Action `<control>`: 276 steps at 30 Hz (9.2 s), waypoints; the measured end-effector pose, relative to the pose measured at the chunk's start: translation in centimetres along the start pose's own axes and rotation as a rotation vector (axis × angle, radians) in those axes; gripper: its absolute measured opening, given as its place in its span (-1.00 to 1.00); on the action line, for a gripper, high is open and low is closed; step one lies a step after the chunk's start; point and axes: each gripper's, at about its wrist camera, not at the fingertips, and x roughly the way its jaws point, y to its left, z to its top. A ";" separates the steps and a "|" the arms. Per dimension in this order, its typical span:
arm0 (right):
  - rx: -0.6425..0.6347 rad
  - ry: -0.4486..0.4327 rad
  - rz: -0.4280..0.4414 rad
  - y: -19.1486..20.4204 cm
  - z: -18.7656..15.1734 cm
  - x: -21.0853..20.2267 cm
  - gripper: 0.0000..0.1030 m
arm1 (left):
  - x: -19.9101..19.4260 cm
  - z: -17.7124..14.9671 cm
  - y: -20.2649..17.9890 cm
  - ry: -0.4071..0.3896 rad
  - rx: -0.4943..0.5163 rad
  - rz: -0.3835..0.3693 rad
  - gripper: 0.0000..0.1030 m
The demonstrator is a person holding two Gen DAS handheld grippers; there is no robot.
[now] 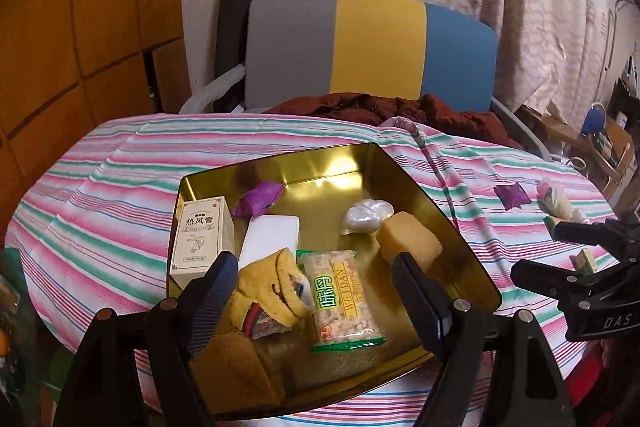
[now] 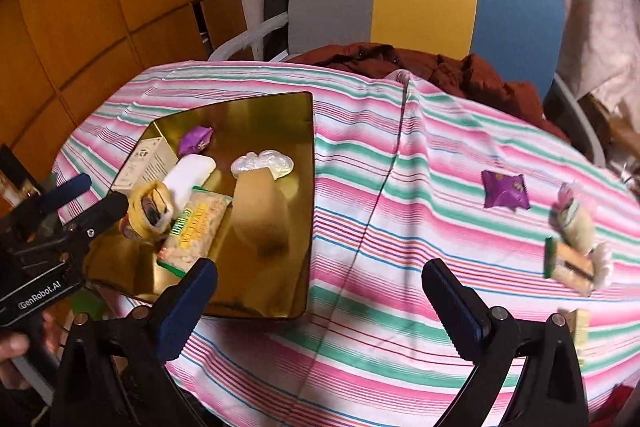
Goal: Organize objects
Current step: 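Carry the glove and sponge to the gold tray and release both, then move both open grippers back to the remaining items on the cloth, then grasp the yellow-green printed box with the left gripper, then grasp the clear plastic bag with the right gripper while the left holds the box, then carry the box and plastic bag over the gold tray with both grippers, then open both grippers to drop the box and plastic bag into the tray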
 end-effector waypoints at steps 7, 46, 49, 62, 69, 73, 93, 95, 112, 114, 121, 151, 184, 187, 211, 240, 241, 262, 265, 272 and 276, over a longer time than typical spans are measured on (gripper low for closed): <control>0.024 -0.014 -0.021 -1.1 0.1 -0.4 0.99 | 0.0 0.0 -1.2 0.007 0.029 -0.030 0.57; 1.175 -0.378 -0.128 -34.4 -13.7 -8.2 0.99 | 2.4 0.6 -13.9 0.100 0.235 -0.335 0.56; 1.148 -0.380 -0.107 -34.2 -13.2 -8.0 0.99 | 3.1 0.5 -16.7 0.124 0.286 -0.369 0.55; 1.142 -0.410 0.004 -34.0 -13.6 -7.5 0.99 | 6.8 -0.9 -28.9 0.242 0.571 -0.613 0.57; 1.135 -0.407 0.042 -34.1 -13.5 -7.2 0.99 | 8.0 -2.2 -34.6 0.239 0.774 -0.718 0.60; 1.156 -0.417 0.051 -34.3 -13.9 -7.2 0.99 | 8.6 -2.6 -37.2 0.233 0.852 -0.776 0.63; 1.237 -0.381 -0.012 -35.4 -14.8 -6.9 0.99 | 12.1 -4.1 -44.9 0.245 1.054 -0.963 0.83; 1.241 -0.373 -0.022 -35.4 -14.9 -6.8 0.99 | 12.5 -4.4 -45.1 0.282 1.023 -0.975 0.49; 1.208 -0.249 -0.029 -35.4 -14.0 -5.0 0.99 | 11.9 -4.5 -32.1 0.216 0.595 -0.550 0.47; 1.199 -0.222 -0.034 -35.2 -13.8 -4.7 0.99 | 11.9 -4.5 -30.8 0.208 0.556 -0.531 0.47; 1.162 -0.142 -0.078 -34.8 -13.2 -3.7 0.99 | 12.5 -5.3 -30.9 0.210 0.553 -0.525 0.47; 0.697 0.109 -0.366 -38.6 1.0 3.9 0.99 | 12.7 -5.5 -30.7 0.182 0.545 -0.537 0.48; 0.613 0.054 -0.231 -29.3 -3.5 -3.2 -0.33 | 8.6 -4.2 -27.9 0.134 0.499 -0.570 0.46; 0.588 0.029 -0.174 -26.7 -3.0 -3.3 -0.33 | 6.4 -3.0 -26.1 0.089 0.468 -0.555 0.46; 0.337 0.065 0.150 -7.8 0.3 2.6 -0.32 | 2.2 1.7 -7.2 -0.023 0.099 -0.180 0.46; 0.073 0.138 0.315 3.8 1.3 5.6 0.34 | 4.6 4.7 5.3 0.023 -0.237 -0.098 0.62; 0.073 0.139 0.313 3.9 1.3 5.6 0.40 | 4.9 5.0 5.0 0.023 -0.229 -0.093 0.62; 0.103 0.101 0.220 2.1 0.4 3.7 0.73 | 3.0 2.5 2.9 0.028 -0.104 -0.025 0.67; 0.118 0.087 0.195 1.2 0.3 3.1 0.79 | 2.7 2.5 1.7 0.027 -0.069 -0.031 0.67; 0.175 0.059 0.145 -1.5 0.0 1.8 0.88 | 1.7 2.6 -1.1 0.014 0.018 -0.041 0.67; 0.208 0.049 0.119 -3.2 -0.2 1.3 0.92 | 1.3 2.7 -2.7 0.003 0.066 -0.047 0.67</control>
